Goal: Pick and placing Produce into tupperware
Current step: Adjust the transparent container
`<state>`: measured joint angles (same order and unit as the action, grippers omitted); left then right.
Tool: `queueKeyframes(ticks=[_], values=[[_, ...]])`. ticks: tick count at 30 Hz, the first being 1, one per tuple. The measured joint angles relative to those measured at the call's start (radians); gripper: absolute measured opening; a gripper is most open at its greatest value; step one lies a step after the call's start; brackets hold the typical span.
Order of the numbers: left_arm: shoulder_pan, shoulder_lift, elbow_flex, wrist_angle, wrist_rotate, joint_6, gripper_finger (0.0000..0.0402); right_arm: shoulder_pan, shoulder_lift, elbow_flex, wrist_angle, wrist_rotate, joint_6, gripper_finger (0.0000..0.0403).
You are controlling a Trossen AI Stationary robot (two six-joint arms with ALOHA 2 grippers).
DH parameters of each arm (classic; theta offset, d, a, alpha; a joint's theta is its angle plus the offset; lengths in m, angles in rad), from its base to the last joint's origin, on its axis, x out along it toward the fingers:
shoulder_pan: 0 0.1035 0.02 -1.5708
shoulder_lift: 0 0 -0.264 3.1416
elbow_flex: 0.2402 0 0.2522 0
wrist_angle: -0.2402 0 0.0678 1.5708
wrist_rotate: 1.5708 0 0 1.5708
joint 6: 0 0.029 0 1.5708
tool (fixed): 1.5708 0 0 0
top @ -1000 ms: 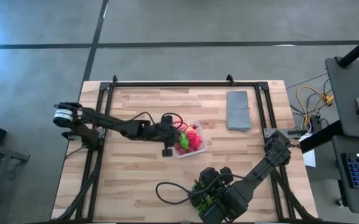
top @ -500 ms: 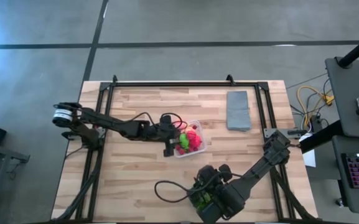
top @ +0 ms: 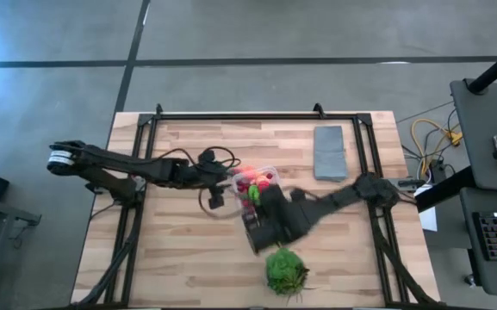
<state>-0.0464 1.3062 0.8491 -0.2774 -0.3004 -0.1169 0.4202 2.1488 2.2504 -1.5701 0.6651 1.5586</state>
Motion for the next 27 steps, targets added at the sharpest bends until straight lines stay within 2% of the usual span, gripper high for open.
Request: queueKeyframes(ticks=[4, 10, 14, 17, 21, 27], values=[[0.004, -0.029, -0.029, -0.045, 0.000, 0.000, 0.0101, -0.113, -0.007, -0.001, -0.001, -0.049, -0.088, 0.0020], [0.005, -0.048, -0.091, -0.114, 0.003, 0.001, 0.0009, -0.287, -0.015, -0.024, 0.000, -0.147, -0.180, 0.0012], [0.005, -0.068, -0.142, -0.127, 0.003, 0.002, 0.0007, -0.403, -0.015, -0.057, 0.005, -0.253, -0.286, 0.0012], [0.005, -0.099, -0.178, -0.142, -0.012, -0.014, 0.0002, -0.477, -0.015, -0.095, 0.019, -0.289, -0.369, 0.0012], [0.006, -0.187, -0.232, -0.139, -0.120, -0.110, 0.0001, -0.569, -0.015, -0.164, 0.067, -0.377, -0.524, 0.0012], [0.007, -0.344, -0.283, -0.122, -0.181, -0.199, 0.0001, -0.668, -0.014, -0.307, 0.316, -0.542, -0.697, 0.0012]])
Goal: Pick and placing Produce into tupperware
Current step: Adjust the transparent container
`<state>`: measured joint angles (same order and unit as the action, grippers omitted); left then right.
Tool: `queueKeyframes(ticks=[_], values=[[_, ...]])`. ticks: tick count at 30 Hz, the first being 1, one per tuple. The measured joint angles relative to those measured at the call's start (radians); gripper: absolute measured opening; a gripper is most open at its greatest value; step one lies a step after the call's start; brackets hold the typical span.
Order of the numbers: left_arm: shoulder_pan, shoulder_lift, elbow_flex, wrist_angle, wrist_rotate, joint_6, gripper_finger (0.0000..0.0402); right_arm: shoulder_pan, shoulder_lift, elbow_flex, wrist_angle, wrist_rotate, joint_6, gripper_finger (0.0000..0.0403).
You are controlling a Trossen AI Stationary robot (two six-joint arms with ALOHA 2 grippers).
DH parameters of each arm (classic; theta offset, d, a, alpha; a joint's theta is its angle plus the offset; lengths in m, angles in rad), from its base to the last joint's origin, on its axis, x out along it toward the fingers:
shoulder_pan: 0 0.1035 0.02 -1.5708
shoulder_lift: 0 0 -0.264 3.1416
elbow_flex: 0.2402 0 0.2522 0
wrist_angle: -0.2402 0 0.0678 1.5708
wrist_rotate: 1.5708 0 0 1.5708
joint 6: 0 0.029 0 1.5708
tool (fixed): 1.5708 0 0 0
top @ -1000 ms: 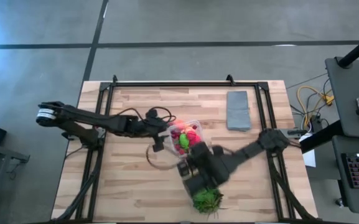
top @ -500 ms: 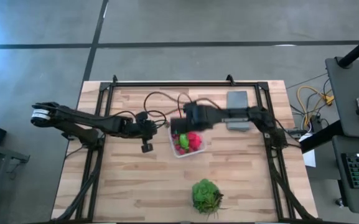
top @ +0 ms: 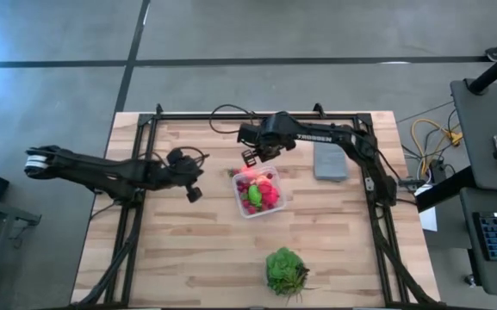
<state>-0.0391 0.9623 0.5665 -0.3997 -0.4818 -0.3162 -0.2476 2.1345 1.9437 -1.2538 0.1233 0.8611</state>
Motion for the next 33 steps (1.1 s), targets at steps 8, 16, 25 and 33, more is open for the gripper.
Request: queueKeyframes(ticks=[8, 16, 25, 33], values=[[0.001, -0.041, -0.011, -0.001, -0.071, 0.000, 0.0001, -0.060, 0.000, -0.128, 0.064, -0.004, -0.065, 0.0012], [0.013, 0.050, -0.010, 0.021, -0.072, 0.006, 0.0001, -0.078, 0.000, -0.215, 0.248, -0.098, -0.100, 0.0012], [0.013, 0.126, -0.003, 0.064, -0.069, 0.005, 0.0001, -0.037, 0.000, -0.257, 0.255, -0.207, -0.117, 0.0012], [0.014, 0.137, -0.003, 0.089, -0.070, 0.008, 0.0001, 0.061, 0.000, -0.251, 0.261, -0.255, -0.102, 0.0013]])
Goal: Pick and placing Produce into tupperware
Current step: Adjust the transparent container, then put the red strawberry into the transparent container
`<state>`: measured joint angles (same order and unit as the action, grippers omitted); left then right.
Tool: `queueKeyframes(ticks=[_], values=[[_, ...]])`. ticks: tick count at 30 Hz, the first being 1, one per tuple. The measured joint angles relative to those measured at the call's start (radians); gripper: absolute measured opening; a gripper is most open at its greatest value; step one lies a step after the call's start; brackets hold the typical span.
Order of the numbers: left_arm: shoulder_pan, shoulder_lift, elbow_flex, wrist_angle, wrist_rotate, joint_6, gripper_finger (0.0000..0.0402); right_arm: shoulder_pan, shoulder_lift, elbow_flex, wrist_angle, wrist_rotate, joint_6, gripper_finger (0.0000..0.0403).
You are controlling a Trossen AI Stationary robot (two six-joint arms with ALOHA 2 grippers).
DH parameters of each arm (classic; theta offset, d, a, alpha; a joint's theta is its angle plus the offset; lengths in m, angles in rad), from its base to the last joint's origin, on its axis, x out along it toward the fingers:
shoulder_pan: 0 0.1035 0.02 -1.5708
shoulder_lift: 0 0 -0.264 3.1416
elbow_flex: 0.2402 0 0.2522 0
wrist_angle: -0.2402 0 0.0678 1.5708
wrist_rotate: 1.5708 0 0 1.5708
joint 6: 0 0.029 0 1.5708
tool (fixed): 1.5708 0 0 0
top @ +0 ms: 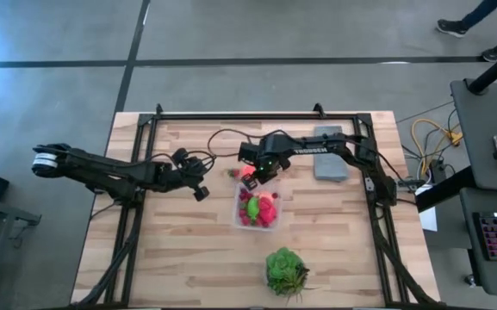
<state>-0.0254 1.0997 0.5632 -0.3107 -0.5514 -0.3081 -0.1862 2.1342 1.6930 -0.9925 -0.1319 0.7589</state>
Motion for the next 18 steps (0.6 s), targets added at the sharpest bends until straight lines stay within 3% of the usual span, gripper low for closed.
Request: queueKeyframes(ticks=[11, 16, 18], values=[[0.016, 0.016, 0.000, 0.018, 0.000, 0.009, 0.0001, 0.051, -0.004, 0.084, 0.106, -0.077, -0.076, 0.0013], [0.018, 0.015, 0.000, 0.018, 0.000, 0.009, 0.0001, 0.051, -0.004, 0.104, 0.139, -0.073, -0.052, 0.0013], [0.018, 0.015, 0.000, 0.019, 0.000, 0.009, 0.0001, 0.051, -0.004, 0.104, 0.132, -0.026, -0.037, 0.0013]])
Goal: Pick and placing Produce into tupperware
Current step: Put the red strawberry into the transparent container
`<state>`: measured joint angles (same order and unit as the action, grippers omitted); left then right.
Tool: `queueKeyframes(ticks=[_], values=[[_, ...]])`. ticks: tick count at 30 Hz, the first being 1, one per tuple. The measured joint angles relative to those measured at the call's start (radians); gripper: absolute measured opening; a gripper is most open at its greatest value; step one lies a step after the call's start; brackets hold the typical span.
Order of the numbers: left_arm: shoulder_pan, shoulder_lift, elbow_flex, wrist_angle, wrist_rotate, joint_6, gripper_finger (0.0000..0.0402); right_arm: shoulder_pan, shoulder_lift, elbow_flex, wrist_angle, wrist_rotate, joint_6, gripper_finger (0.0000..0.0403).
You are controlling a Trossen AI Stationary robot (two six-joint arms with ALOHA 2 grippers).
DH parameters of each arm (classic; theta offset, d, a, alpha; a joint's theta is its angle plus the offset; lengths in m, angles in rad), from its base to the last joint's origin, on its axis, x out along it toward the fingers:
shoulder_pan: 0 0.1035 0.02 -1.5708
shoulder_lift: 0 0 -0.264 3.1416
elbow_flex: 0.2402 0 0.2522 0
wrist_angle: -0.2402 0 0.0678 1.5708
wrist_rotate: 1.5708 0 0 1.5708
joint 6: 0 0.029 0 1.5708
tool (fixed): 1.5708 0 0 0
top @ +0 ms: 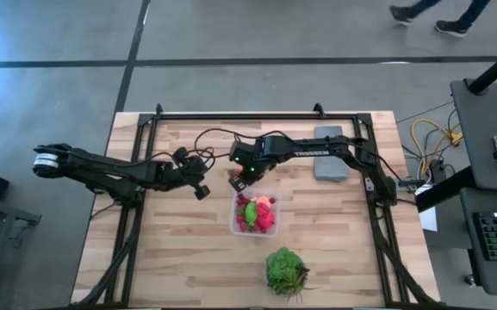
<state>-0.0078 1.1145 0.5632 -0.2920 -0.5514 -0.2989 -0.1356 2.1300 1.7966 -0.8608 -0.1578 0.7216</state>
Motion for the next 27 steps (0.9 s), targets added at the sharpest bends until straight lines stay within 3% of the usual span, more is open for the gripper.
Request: queueKeyframes(ticks=[7, 14, 22, 27], values=[[0.015, 0.000, 0.000, 0.021, 0.003, 0.068, 0.0002, 0.004, -0.017, 0.007, -0.008, 0.170, 0.043, 0.0013], [0.092, 0.016, 0.000, 0.135, 0.108, 0.346, 0.0015, 0.021, -0.055, 0.064, -0.114, 0.268, -0.007, 0.0027], [0.174, 0.082, 0.000, 0.232, 0.218, 0.411, 0.0139, 0.075, -0.109, 0.127, -0.362, 0.461, -0.002, 0.0145], [0.188, 0.162, 0.004, 0.275, 0.423, 0.597, 0.0198, 0.119, -0.148, 0.126, -0.481, 0.475, 0.092, 0.0206]])
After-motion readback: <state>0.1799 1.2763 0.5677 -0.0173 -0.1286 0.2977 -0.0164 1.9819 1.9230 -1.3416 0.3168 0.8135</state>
